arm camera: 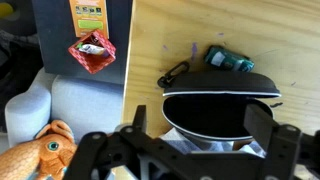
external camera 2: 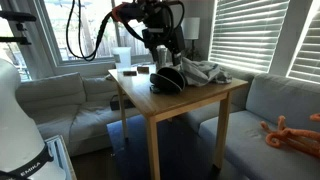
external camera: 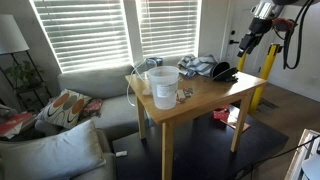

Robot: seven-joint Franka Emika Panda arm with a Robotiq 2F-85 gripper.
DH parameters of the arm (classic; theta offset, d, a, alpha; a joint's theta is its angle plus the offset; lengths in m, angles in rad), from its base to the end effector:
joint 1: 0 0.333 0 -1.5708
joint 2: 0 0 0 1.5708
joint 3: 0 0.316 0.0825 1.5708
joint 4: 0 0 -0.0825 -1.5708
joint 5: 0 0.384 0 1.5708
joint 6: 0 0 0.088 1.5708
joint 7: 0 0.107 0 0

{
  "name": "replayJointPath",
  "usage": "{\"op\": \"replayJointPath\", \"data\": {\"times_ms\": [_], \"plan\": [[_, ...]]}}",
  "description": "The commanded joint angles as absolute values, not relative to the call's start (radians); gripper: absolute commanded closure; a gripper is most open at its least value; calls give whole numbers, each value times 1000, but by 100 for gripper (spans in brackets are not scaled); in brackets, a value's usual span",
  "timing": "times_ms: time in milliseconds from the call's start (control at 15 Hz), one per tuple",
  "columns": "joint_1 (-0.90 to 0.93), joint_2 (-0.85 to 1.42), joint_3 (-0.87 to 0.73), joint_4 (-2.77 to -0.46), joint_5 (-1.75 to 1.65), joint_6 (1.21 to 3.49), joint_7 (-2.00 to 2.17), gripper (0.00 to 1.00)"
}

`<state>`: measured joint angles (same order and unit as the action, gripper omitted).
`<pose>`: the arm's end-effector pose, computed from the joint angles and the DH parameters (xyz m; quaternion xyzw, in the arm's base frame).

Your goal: Put the striped towel in the basket

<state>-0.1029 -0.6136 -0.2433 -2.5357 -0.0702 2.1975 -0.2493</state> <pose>0.3652 -0.1410 0.4978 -0.9905 0.0190 -0.1365 0.0009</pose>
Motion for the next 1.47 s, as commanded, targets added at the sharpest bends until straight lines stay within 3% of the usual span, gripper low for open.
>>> {"op": "replayJointPath", "data": {"times_ms": [0, 800, 1400], "plan": [[-113, -612, -235, -2533, -63, 2195, -255, 0], [-113, -612, -235, -2533, -63, 2195, -255, 0], [11, -389, -237, -2305, 2, 2308, -392, 0]]}}
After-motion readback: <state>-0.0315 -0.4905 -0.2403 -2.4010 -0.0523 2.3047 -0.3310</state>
